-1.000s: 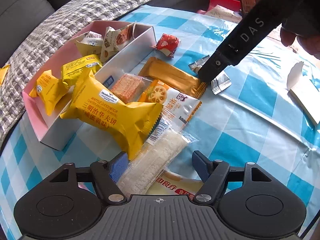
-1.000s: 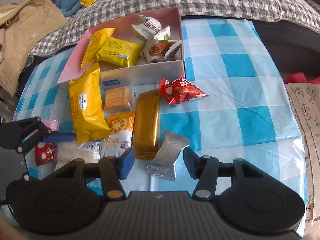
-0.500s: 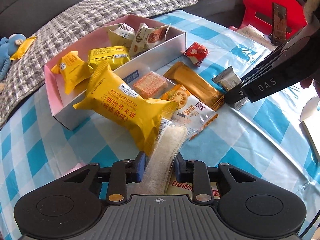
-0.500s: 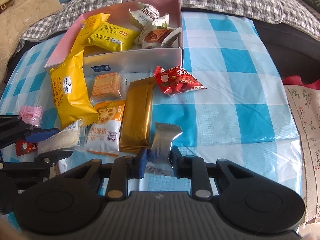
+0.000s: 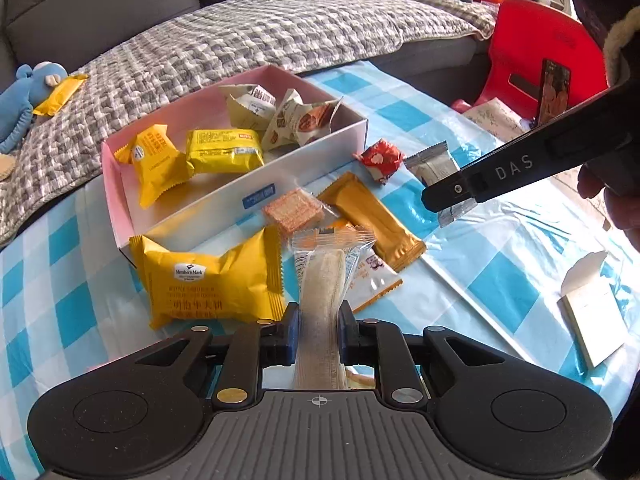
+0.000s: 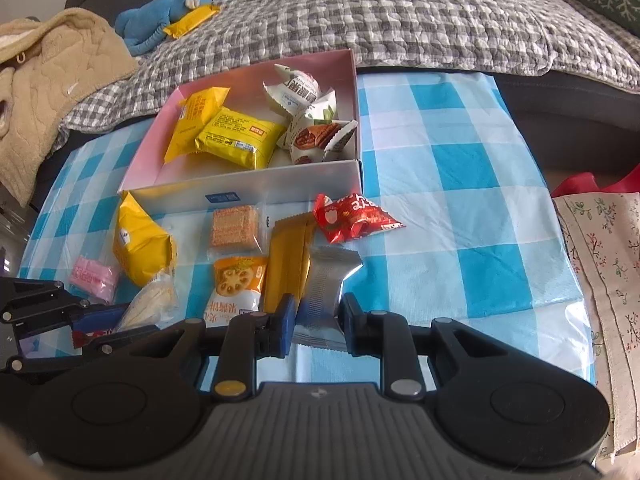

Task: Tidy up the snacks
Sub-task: 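Lower the bread pack into the box with the left tool while the right tool drops the silver wrapper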

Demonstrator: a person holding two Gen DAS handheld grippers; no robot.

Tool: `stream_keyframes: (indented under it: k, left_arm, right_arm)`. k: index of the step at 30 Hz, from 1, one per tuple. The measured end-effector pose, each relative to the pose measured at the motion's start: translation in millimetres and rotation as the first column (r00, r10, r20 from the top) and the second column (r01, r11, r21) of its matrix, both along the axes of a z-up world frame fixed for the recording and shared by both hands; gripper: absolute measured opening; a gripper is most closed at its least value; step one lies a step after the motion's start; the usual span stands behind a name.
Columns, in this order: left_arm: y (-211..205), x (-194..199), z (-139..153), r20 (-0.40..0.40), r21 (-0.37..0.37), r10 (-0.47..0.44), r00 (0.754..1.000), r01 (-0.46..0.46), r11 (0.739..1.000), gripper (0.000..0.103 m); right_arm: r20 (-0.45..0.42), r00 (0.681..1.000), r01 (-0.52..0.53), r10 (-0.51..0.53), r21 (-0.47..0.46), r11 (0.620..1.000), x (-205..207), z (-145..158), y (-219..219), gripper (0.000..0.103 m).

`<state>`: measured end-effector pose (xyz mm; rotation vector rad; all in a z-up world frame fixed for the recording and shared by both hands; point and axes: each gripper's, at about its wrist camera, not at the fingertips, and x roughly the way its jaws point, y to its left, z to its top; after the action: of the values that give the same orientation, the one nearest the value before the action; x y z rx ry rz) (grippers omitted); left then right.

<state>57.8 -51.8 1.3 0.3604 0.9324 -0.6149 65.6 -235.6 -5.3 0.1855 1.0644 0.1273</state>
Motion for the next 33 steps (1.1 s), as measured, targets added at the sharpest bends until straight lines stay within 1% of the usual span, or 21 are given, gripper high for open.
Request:
stream_keyframes:
  k: [5, 10, 13, 15, 17, 20, 24, 29, 33]
  left_arm:
    - [-1.5, 3.6, 18.2, 0.022, -0.041, 0.012, 1.000, -0.011, 0.999, 0.016]
    - [-1.6, 26.4, 30.3, 0.036, -0.061, 0.061, 0.997, -0.059, 0.996, 0.016]
    - [-1.0, 47.3, 32.5, 0.041, -0.053, 0.103, 0.994, -0.101, 0.993, 0.016]
    - [-0.7, 63.9, 32.7, 0.061, -0.028, 0.128, 0.990, -0.127, 0.992, 0.016]
    - [-1.2, 82.3, 32.1, 0.081, -0.003, 0.158, 0.984, -0.158, 0.987, 0.016]
    - [-0.8, 107.3, 32.2, 0.088, 0.011, 0.191, 0.978, -0.193, 0.981, 0.016]
    - [-7.4, 124.5, 30.3, 0.143, 0.058, 0.161, 0.976, -0.171, 0.983, 0.016]
    - [-11.4, 145.0, 16.7, 0.153, 0.097, 0.157, 0.976, -0.173, 0.980, 0.017]
    - [-10.5, 157.5, 4.0, 0.168, 0.108, 0.174, 0.970, -0.193, 0.975, 0.017]
  right_arm:
    - [0.025, 0.999, 0.033, -0.035, 0.066, 0.997, 8.8, 8.5, -6.1, 0.022]
    - [0.058, 0.995, 0.064, -0.076, 0.182, 0.981, 23.3, 13.3, -12.3, 0.022]
    - [0.077, 0.993, 0.066, -0.086, 0.226, 0.972, 33.8, 16.6, -10.4, 0.022]
    - [0.087, 0.992, 0.071, -0.094, 0.244, 0.967, 42.1, 18.0, -6.2, 0.022]
    - [0.096, 0.990, 0.072, -0.099, 0.253, 0.965, 51.6, 18.4, 0.4, 0.022]
    - [0.104, 0.990, 0.064, -0.093, 0.256, 0.965, 66.1, 16.5, 10.0, 0.022]
    - [0.115, 0.989, 0.063, -0.093, 0.242, 0.968, 84.0, 12.9, 15.9, 0.022]
    - [0.126, 0.987, 0.069, -0.103, 0.248, 0.966, 98.5, 7.6, 16.4, 0.022]
    - [0.123, 0.986, 0.076, -0.112, 0.261, 0.962, 105.8, 2.5, 15.8, 0.023]
